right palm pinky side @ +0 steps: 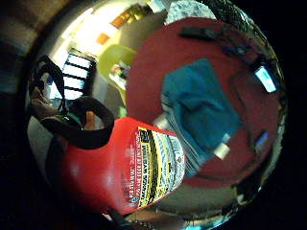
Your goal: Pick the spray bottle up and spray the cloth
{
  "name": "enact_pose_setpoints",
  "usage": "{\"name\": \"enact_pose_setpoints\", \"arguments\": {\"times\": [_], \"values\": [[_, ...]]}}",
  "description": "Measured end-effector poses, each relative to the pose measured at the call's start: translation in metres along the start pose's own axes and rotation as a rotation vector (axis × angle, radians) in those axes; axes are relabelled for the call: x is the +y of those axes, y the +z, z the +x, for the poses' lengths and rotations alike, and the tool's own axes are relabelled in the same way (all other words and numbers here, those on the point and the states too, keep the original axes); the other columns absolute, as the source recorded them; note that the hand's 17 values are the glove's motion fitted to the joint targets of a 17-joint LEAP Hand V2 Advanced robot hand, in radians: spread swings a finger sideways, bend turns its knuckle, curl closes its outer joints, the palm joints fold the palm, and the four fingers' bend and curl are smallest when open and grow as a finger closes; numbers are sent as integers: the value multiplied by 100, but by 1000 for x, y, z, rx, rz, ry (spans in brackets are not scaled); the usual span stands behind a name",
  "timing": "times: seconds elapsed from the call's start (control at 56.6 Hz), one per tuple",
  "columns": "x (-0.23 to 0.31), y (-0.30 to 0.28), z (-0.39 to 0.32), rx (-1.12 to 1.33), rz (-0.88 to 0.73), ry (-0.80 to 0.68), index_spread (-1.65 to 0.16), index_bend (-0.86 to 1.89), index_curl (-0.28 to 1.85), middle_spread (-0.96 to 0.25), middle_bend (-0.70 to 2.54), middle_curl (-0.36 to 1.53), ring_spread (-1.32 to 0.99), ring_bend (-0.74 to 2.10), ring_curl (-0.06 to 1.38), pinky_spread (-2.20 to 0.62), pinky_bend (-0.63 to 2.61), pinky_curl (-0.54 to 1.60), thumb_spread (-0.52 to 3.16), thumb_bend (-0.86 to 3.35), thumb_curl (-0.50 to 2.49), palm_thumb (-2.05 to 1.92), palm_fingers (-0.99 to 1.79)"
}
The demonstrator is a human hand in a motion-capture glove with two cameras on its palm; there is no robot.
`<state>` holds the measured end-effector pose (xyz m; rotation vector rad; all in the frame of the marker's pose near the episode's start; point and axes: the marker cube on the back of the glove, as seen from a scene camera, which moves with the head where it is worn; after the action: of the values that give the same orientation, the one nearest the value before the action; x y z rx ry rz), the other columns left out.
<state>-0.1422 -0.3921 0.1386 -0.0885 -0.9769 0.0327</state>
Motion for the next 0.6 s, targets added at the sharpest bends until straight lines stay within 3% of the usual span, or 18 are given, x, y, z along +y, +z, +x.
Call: {"name": "enact_pose_setpoints", "arguments": {"times": [0.071, 0.247, 0.494, 0.6], "values": [[-10, 14, 21, -89, 73, -67, -23, 17, 58, -14, 62, 56, -14, 65, 48, -17, 46, 42, 69, -2, 80, 98, 129], [-16, 72, 67, -174, 60, -190, -23, 17, 57, -13, 63, 57, -14, 66, 49, -17, 47, 42, 68, -2, 81, 99, 129], [-36, 110, 60, -163, -1, -265, -23, 17, 58, -13, 63, 57, -14, 68, 49, -19, 49, 43, 67, -2, 83, 98, 130], [-61, 115, 61, -159, 71, -262, -23, 17, 58, -13, 63, 56, -14, 69, 49, -20, 50, 44, 66, -2, 83, 98, 130]]}}
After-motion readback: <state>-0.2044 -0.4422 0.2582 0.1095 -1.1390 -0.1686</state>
